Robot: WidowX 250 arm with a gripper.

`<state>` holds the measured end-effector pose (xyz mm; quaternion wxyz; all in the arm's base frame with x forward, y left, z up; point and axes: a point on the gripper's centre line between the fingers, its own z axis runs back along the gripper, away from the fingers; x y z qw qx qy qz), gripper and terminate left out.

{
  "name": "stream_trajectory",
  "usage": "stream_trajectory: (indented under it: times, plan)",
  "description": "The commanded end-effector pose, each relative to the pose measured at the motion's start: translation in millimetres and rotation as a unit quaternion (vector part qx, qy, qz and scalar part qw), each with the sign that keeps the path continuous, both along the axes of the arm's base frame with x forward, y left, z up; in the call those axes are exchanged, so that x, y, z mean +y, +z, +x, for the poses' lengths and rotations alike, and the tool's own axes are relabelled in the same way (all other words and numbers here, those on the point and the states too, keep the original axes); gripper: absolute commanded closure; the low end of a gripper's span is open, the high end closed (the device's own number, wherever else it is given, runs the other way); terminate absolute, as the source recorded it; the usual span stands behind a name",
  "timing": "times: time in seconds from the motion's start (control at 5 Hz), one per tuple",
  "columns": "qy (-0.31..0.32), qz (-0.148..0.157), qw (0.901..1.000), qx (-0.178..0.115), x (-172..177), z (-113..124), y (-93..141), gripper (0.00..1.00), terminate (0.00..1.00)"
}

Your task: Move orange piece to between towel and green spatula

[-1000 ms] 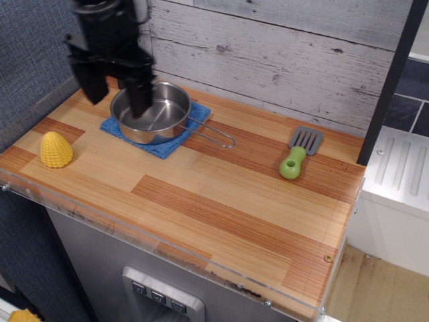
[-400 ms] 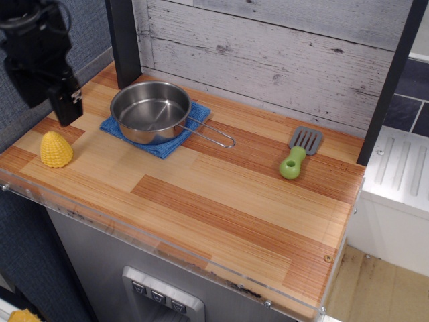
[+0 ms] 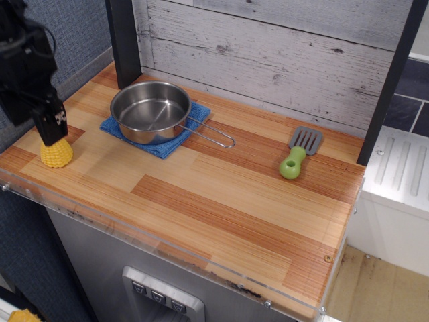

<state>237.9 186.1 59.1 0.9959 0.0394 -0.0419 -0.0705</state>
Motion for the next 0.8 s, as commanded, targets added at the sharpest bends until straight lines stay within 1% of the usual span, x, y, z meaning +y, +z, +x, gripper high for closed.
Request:
stream_trajectory:
  times: [0.0, 0.2, 0.4, 0.6]
  plan:
    - [0.053, 0.010, 0.9986, 0.001, 13.7, -8.1, -17.1, 0.00, 0.00]
    - [0.070, 0.009, 0.9975, -0.008, 14.8, -6.4, -21.1, 0.00, 0.00]
    - [0.086, 0.008, 0.9963, -0.005, 13.7, -2.2, -26.0, 0.00, 0.00]
    - [0.104, 0.002, 0.9942, -0.028, 12.2, 5.3, -24.9, 0.00, 0.00]
